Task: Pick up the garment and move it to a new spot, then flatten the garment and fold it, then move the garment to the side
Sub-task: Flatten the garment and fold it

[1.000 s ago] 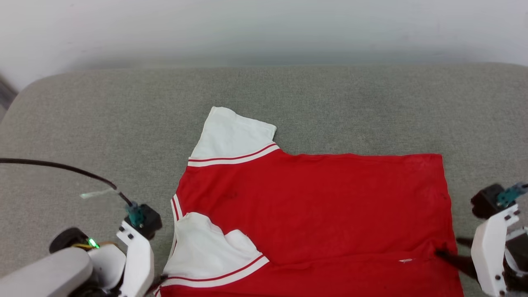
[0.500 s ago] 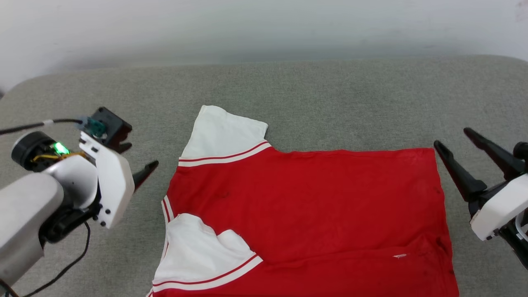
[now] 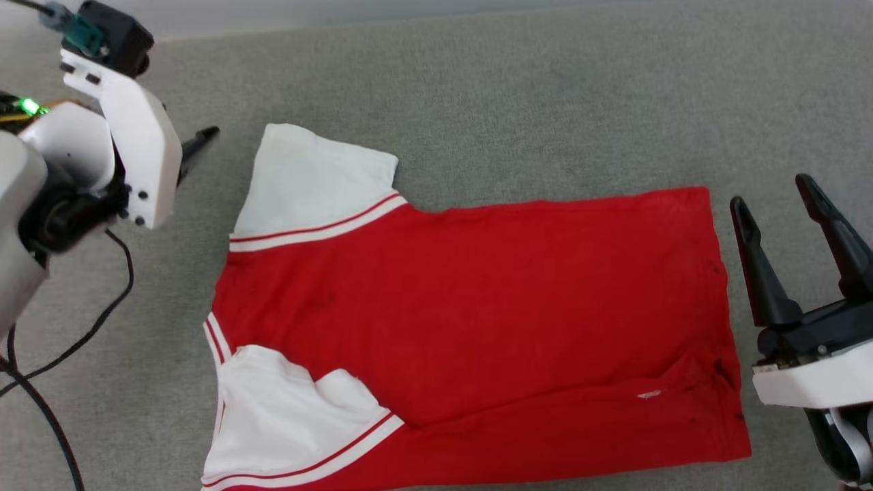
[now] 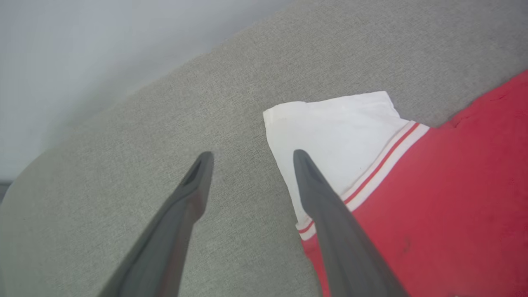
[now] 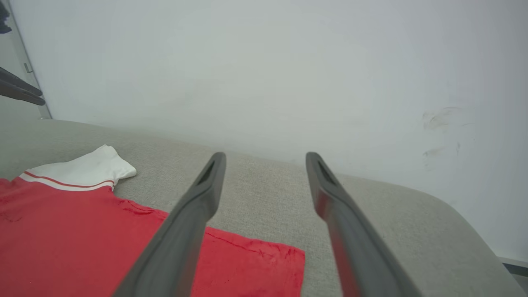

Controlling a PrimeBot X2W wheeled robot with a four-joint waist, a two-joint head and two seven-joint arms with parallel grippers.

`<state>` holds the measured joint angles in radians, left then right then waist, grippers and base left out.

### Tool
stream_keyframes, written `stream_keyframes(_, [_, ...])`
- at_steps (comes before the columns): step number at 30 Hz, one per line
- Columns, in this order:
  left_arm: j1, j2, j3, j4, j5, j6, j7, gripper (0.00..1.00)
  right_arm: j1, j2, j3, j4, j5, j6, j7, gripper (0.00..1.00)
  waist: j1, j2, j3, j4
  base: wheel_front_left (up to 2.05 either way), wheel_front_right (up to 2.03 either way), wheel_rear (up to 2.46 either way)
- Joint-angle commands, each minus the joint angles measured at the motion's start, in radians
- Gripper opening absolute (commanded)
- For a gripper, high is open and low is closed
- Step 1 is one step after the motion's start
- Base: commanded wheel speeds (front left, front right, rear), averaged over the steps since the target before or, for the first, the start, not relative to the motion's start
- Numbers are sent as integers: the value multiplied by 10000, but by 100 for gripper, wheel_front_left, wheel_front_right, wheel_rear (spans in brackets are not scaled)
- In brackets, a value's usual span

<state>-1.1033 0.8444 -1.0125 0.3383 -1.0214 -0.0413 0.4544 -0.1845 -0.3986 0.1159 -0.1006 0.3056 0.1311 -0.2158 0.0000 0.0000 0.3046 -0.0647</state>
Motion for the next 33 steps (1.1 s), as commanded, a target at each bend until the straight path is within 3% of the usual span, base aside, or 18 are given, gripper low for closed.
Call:
stream_keyframes(1, [-421, -166, 85, 272, -206, -90, 433, 100, 106, 167, -61, -153, -220, -7, -88, 100, 0, 0, 671, -306, 0, 0, 0])
stream_keyframes(12, [-2579, -875, -4, 1733, -1002, -402, 3671, 100, -513, 643, 129, -385, -743, -7, -336, 100, 0, 0, 2319, -960, 0, 0, 0])
stream_keyframes(18, [-2963, -1108, -108, 2356, -1163, -203, 4610, 100, -861, 795, 390, -208, -915, -7, -438, 100, 0, 0, 2815, -1246, 0, 0, 0])
stream_keyframes(22, [-2760, -1154, -489, 2551, -1073, -378, 5020, 100, -1024, 750, 475, 19, -911, -7, -476, 100, 0, 0, 2826, -1325, 0, 0, 0])
stream_keyframes(23, [-2735, -1143, -556, 2550, -1023, -449, 5037, 42, -1065, 719, 438, 64, -911, -7, -479, 100, 0, 0, 2790, -1323, 0, 0, 0])
stream_keyframes(24, [-2724, -1119, -623, 2554, -952, -499, 5028, 0, -1090, 705, 371, 99, -940, -7, -484, 100, 0, 0, 2744, -1315, 0, 0, 0])
stream_keyframes(28, [-2705, -1099, -683, 2586, -884, -646, 4787, 0, -1353, 569, -65, 223, -1034, -7, -495, 100, 0, 0, 2453, -1200, 0, 0, 0])
stream_keyframes(33, [-2749, -1216, -582, 2505, -1001, -802, 4235, 0, -2093, -71, -318, 308, -1268, -7, -67, 100, 0, 0, 1980, -979, 0, 0, 0])
